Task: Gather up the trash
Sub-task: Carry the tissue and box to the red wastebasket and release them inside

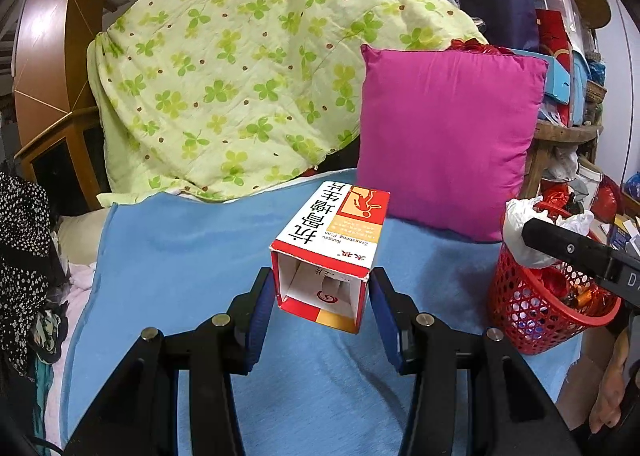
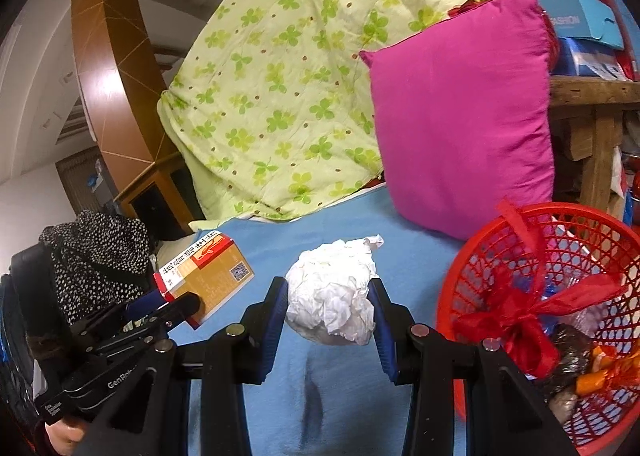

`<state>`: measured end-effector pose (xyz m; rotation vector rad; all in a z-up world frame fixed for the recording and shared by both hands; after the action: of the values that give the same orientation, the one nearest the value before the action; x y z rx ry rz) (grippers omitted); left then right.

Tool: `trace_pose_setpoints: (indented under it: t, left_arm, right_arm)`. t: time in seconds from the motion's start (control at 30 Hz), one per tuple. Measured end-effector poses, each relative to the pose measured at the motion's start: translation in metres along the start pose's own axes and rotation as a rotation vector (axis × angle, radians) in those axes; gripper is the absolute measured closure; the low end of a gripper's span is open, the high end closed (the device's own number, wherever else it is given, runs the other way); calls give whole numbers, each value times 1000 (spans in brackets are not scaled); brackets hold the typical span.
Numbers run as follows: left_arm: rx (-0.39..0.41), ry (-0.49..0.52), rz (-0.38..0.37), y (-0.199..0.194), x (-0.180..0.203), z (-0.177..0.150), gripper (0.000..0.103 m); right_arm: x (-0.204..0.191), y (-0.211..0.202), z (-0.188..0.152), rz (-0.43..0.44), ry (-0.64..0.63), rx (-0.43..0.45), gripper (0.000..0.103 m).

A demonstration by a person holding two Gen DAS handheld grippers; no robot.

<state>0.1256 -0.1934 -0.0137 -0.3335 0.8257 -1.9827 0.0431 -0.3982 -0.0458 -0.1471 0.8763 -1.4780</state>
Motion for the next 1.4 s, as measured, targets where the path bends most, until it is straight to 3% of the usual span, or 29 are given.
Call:
trace_pose_setpoints:
  t: [1.0, 1.4]
  left_arm:
    - [59, 27, -22, -7, 33, 14, 53]
    - [59, 69, -185, -13, 78, 20, 53]
  right_arm:
    - [49, -41, 5, -45, 119, 105, 60]
    - [85, -75, 6, -56, 196, 183, 59]
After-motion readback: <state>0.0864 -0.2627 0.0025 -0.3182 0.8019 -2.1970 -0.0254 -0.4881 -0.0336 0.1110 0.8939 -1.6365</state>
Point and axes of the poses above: each gripper's, at about its wrist camera, not at the fingertips, and y roughly the way its jaws point, x to its right, z to its top, the point moved 1 cm from there along y, roughly the way its jaws point, and after that the axes turned 12 degrees about -x, right-handed, at the moved point
